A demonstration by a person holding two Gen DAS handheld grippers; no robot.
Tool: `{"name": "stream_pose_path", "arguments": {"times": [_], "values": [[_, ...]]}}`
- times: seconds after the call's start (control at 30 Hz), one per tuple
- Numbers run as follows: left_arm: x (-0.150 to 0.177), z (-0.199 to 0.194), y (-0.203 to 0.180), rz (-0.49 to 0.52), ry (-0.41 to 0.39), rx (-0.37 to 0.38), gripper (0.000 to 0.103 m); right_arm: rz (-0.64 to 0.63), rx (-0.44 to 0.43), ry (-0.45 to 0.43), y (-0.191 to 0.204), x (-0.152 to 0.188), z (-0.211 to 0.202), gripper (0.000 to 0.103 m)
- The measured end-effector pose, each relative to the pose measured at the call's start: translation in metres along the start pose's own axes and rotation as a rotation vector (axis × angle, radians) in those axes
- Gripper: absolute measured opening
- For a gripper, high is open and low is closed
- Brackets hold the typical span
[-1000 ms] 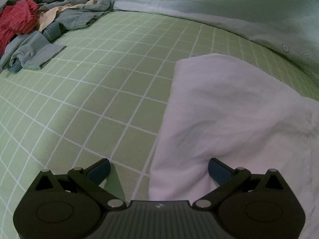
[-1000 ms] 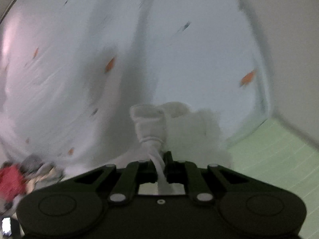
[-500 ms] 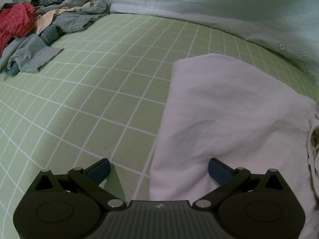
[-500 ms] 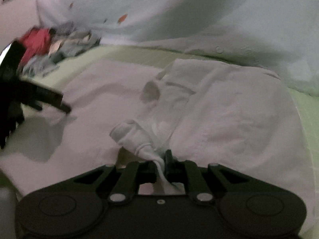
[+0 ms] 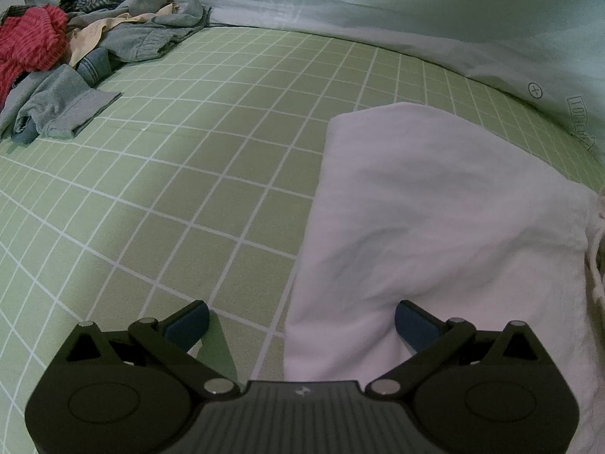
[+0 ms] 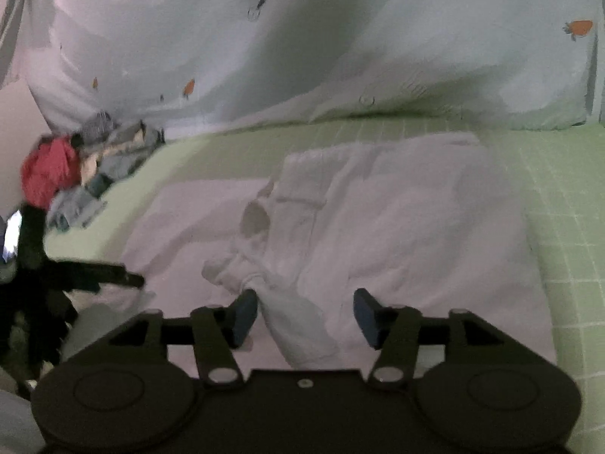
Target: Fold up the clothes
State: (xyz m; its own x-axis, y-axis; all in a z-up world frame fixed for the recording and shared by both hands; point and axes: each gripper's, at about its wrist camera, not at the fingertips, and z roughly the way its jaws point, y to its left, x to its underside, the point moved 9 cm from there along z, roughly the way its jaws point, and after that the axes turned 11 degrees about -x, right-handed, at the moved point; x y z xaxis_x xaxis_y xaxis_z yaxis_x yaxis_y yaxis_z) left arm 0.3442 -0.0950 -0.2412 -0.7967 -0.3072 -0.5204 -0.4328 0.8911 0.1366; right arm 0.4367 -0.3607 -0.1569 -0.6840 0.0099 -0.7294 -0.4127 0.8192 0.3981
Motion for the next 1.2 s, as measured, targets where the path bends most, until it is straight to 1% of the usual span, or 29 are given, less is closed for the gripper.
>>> {"name": "stream_pose_path", "arguments": {"times": [0.03,0.13,0.2,0.27,0.3,0.37,0.43,0.53,0.63,0.7,0.73,0.8,0.87,0.93,0.97,1.0,1.07,1.1,1.2], "values": [[0.0,0.0,0.0,0.0,0.0,0.0,0.103,0.011,0.004,-0.03,-0.003,-0.006,-0.007,0.083],[0.0,0.0,0.0,0.0,0.0,-0.001,0.103,0.052,0.018,-0.119,-0.013,-0.022,-0.027,0.088],[0.0,0.0,0.0,0.0,0.0,-0.001,0.103,0.094,0.06,-0.167,-0.031,-0.029,-0.035,0.096],[0.0,-0.001,0.0,0.0,-0.001,-0.001,0.103,0.111,0.146,-0.161,-0.056,-0.028,-0.035,0.096],[0.0,-0.001,0.0,0.0,-0.001,-0.001,0.103,0.133,0.171,-0.152,-0.069,-0.024,-0.033,0.096],[0.0,-0.001,0.0,0.0,-0.002,-0.001,0.103,0.198,0.202,-0.14,-0.095,-0.014,-0.029,0.096],[0.0,-0.001,0.001,0.002,-0.002,0.0,0.103,0.285,0.21,-0.135,-0.115,-0.003,-0.026,0.096],[0.0,0.0,0.001,0.002,-0.003,0.0,0.103,0.374,0.216,-0.144,-0.133,0.011,-0.027,0.096],[0.0,0.0,0.002,0.001,-0.003,-0.001,0.103,0.442,0.204,-0.131,-0.143,0.027,-0.022,0.096],[0.001,0.0,0.002,0.001,-0.003,-0.002,0.103,0.47,0.18,-0.154,-0.144,0.032,-0.021,0.097],[0.0,0.0,0.001,0.0,-0.002,-0.002,0.103,0.497,0.141,-0.166,-0.142,0.033,-0.019,0.097],[0.0,-0.001,0.0,-0.001,-0.001,-0.004,0.103,0.569,0.034,-0.196,-0.138,0.035,-0.016,0.096],[0.0,-0.001,0.0,-0.002,-0.001,-0.005,0.103,0.632,0.005,-0.249,-0.14,0.036,-0.016,0.095],[0.0,-0.001,0.0,-0.003,-0.001,-0.006,0.103,0.744,-0.001,-0.296,-0.15,0.042,-0.018,0.074],[0.0,-0.001,0.0,-0.004,-0.001,-0.006,0.103,0.806,-0.003,-0.318,-0.156,0.046,-0.019,0.054],[0.0,-0.001,0.0,-0.003,-0.001,-0.006,0.103,0.87,-0.023,-0.341,-0.161,0.051,-0.02,0.045],[0.0,-0.001,0.0,-0.003,-0.002,-0.005,0.103,0.958,-0.084,-0.384,-0.165,0.058,-0.02,0.035],[0.0,-0.001,0.0,-0.002,-0.002,-0.005,0.103,0.973,-0.104,-0.398,-0.163,0.059,-0.02,0.03],[0.0,-0.001,0.0,-0.001,-0.001,-0.005,0.103,0.974,-0.162,-0.44,-0.155,0.052,-0.024,0.021]]}}
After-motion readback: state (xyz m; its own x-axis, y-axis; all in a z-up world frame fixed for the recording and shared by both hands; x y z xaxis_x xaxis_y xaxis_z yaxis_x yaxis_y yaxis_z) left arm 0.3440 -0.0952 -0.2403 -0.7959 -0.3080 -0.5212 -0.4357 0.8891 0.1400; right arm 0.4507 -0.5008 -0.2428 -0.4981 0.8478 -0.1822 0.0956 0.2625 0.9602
